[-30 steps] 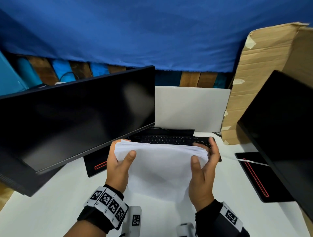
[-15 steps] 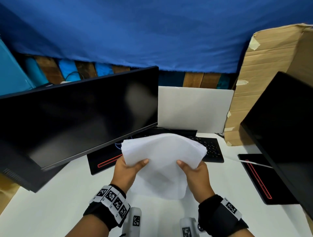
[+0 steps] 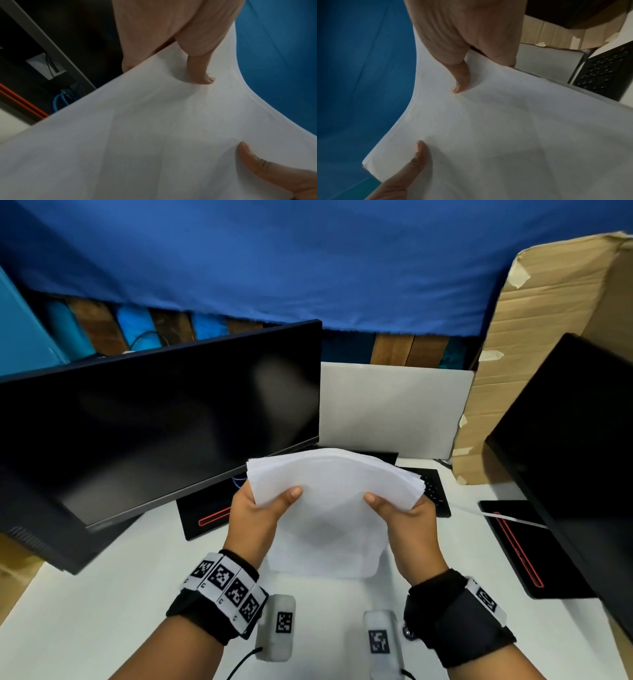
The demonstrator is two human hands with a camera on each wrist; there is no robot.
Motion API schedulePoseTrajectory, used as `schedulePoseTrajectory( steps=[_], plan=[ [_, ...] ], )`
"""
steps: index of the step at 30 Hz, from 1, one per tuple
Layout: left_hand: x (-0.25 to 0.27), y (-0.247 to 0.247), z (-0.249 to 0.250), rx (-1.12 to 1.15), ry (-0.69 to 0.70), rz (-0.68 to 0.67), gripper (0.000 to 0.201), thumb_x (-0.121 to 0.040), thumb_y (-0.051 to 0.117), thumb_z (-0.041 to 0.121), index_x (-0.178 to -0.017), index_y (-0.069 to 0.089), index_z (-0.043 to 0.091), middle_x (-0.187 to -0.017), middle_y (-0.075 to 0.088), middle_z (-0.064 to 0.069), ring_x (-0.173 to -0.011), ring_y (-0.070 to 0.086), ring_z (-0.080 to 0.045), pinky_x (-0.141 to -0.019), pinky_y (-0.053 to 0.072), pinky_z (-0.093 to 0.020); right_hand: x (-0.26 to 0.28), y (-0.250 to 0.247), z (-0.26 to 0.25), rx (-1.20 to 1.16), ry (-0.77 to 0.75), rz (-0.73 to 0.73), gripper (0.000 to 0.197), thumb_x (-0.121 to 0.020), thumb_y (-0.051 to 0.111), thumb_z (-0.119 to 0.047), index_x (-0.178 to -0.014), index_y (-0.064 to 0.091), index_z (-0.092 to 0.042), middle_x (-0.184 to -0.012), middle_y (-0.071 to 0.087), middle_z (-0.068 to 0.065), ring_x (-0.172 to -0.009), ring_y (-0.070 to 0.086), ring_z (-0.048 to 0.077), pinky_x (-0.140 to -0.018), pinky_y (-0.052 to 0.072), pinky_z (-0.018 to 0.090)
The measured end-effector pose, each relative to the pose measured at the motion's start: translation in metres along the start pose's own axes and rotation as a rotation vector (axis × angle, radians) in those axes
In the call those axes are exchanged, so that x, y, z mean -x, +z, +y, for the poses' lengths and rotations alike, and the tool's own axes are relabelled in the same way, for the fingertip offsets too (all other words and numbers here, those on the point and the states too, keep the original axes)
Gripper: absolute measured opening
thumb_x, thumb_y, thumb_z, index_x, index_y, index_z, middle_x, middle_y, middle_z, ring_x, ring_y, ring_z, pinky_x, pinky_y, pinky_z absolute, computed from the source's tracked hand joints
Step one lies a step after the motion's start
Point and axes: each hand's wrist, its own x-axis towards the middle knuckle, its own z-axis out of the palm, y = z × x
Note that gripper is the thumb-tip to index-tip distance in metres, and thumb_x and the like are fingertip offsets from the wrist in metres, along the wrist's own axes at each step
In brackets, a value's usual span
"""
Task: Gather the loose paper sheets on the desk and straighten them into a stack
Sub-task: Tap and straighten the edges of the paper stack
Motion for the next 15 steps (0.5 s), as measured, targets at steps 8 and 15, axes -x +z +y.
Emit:
schedulePoseTrajectory(
  steps=[8,15],
  plan=[
    [0.004,-0.012,-0.012,0.006,0.0,-0.022,0.046,-0.065,0.077,-0.003,-0.107,0.065,0.011,-0.094,0.077,0.002,-0.087,0.073,-0.014,-0.068,0.057,-0.022,0.006,-0.01,0.013,0.001,0.013,0.001,0.048,-0.067,0.077,0.006,-0.112,0.065,-0.008,-0.105,0.074,0.008,-0.096,0.071,0.021,-0.082,0.058,0.033],
    [0.007,-0.027,-0.068,0.002,-0.263,-0.064,0.077,-0.042,0.09,0.012,-0.114,0.062,0.009,-0.106,0.074,-0.011,-0.099,0.07,-0.028,-0.069,0.057,-0.025,0.008,-0.026,0.066,0.074,0.267,-0.037,0.046,-0.059,0.08,0.013,-0.101,0.068,-0.003,-0.099,0.074,0.017,-0.096,0.069,0.037,-0.081,0.057,0.045]
  ],
)
